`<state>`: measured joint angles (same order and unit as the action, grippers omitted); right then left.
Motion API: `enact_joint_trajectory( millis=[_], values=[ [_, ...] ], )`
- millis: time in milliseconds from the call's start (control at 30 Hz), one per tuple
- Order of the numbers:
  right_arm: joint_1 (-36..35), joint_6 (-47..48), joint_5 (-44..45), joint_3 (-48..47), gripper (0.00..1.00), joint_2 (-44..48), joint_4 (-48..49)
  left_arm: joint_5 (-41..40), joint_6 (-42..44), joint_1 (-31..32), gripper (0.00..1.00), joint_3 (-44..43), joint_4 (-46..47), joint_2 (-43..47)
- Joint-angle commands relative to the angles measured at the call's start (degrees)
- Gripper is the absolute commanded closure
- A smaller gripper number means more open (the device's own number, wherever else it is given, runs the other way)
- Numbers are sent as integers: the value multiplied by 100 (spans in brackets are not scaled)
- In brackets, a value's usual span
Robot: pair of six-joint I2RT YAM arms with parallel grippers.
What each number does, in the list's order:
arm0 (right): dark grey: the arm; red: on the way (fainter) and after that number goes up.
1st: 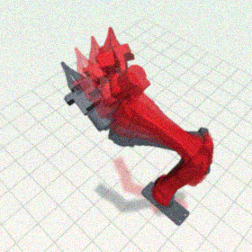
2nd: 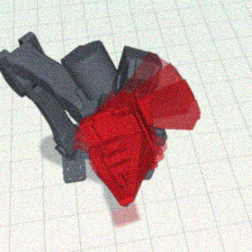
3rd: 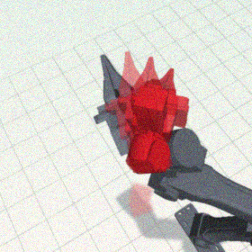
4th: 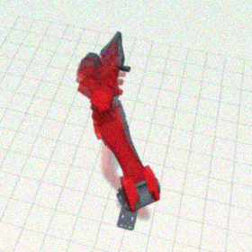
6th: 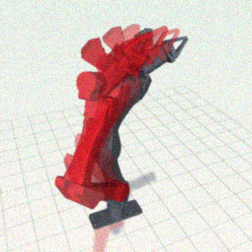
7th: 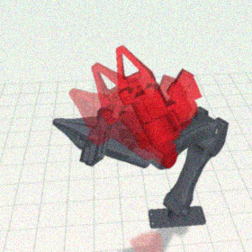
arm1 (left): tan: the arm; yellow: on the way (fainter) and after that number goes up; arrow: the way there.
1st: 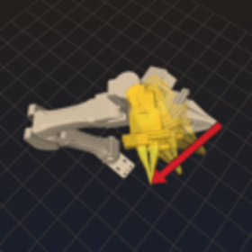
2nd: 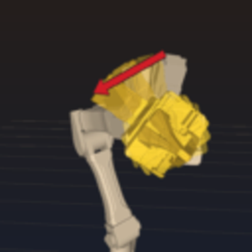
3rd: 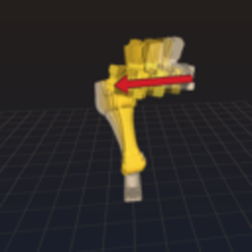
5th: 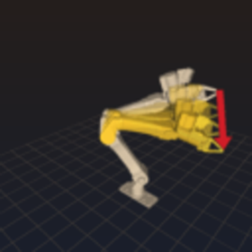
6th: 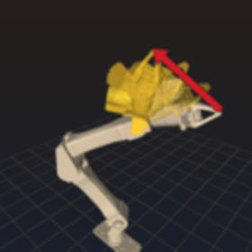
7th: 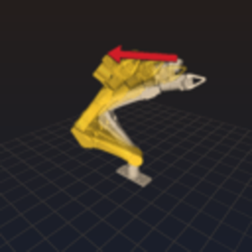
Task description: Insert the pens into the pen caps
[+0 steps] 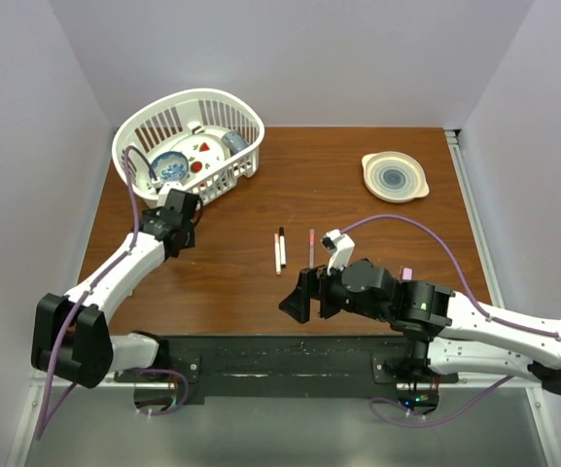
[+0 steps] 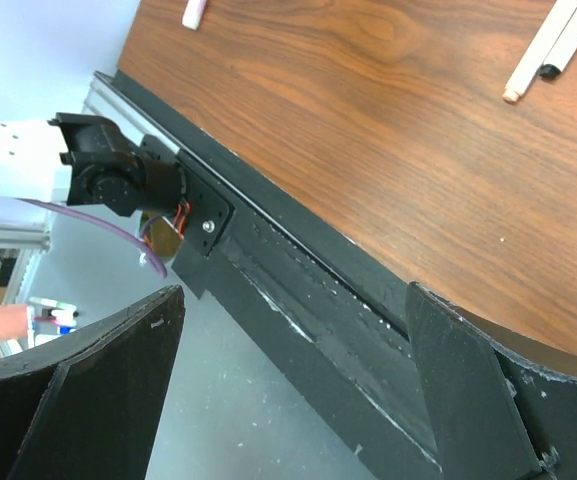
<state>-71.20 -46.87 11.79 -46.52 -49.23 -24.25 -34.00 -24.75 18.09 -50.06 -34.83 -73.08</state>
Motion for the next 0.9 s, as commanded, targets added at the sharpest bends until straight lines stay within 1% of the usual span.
enact_joint_trajectory(
  millis=[0, 33, 133, 200, 233, 333, 400, 500, 567, 633, 733, 867],
  values=[
    [1, 143, -89, -506, 5, -156, -351, 190, 1613, -638, 31, -65, 125, -153],
    [1, 178, -72, -681, 5, -200, -439, 479, 1701, -1014, 31, -74, 125, -285],
    [1, 275, -10, -919, 6, -306, -651, 1147, 1930, -1613, 31, -56, 274, -461],
    [1, 293, -19, -964, 6, -332, -642, 1001, 1983, -1790, 30, 40, 310, -671],
    [-8, 284, -54, -990, 6, -341, -625, 1018, 1992, -2043, 30, 49, 336, -934],
    [1, 258, -168, -1025, 7, -402, -616, 1194, 2062, -2335, 30, -21, 223, -1531],
    [1, 275, -221, -1069, 7, -447, -738, 1368, 2141, -2380, 30, -74, 196, -1787],
    [-8, 363, -169, -1148, 7, -464, -923, 1510, 2159, -2389, 29, -83, 152, -1868],
    [1, 433, -125, -1210, 7, -473, -976, 1598, 2054, -2415, 32, -170, 64, -1877],
    [-8, 538, -124, -1289, 7, -491, -1011, 1284, 1861, -2424, 34, -197, 46, -1615],
    [1, 600, -54, -1254, 7, -535, -959, 1124, 1720, -2450, 33, -144, 134, -1140],
    [1, 583, -116, -1140, 7, -631, -740, 816, 1439, -2468, 30, -406, 21, -787]
  ],
)
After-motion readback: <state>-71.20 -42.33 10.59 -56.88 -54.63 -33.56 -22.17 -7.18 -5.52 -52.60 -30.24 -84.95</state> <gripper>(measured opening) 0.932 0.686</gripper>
